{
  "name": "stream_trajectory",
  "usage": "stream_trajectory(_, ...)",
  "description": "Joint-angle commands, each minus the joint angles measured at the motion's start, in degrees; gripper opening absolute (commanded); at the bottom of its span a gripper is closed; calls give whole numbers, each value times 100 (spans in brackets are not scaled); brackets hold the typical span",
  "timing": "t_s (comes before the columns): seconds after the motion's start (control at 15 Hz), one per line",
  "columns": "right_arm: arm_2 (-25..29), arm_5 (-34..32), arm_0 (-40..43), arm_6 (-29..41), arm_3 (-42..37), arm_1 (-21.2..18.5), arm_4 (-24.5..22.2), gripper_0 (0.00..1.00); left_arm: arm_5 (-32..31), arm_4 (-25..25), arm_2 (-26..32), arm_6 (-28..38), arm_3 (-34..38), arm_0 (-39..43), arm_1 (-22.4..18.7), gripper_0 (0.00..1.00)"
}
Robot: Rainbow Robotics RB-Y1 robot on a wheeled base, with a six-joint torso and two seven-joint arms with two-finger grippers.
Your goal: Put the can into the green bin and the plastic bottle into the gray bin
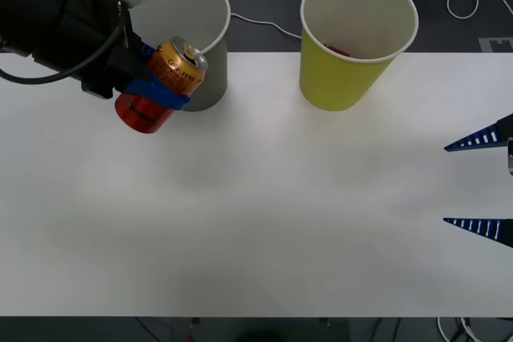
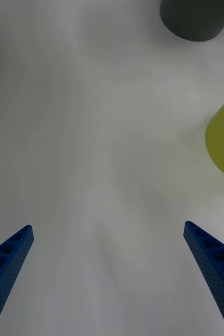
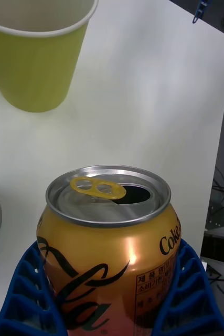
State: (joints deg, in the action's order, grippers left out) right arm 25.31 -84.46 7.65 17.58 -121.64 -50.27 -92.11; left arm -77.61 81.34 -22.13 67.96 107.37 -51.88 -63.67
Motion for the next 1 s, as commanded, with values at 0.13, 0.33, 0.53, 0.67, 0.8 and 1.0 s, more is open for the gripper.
stream_trajectory(0.13,0,0,0,0,0,0,0,100,9,-13,-1065,719,-656,-1571,355,0)
stream_trajectory(0.33,0,0,0,0,0,0,0,100,281,31,-1689,912,-1316,-2406,759,0)
stream_trajectory(0.53,0,0,0,0,0,0,0,100,571,75,-2436,939,-1957,-3214,1137,0)
stream_trajectory(0.67,0,0,0,0,0,0,0,100,756,66,-2893,1290,-2484,-3786,1489,1)
stream_trajectory(0.8,0,0,0,0,0,0,0,100,765,4,-3359,1290,-3188,-4401,1919,0)
stream_trajectory(1.0,0,0,0,0,0,0,0,100,853,-57,-3869,1290,-4427,-5086,2719,0)
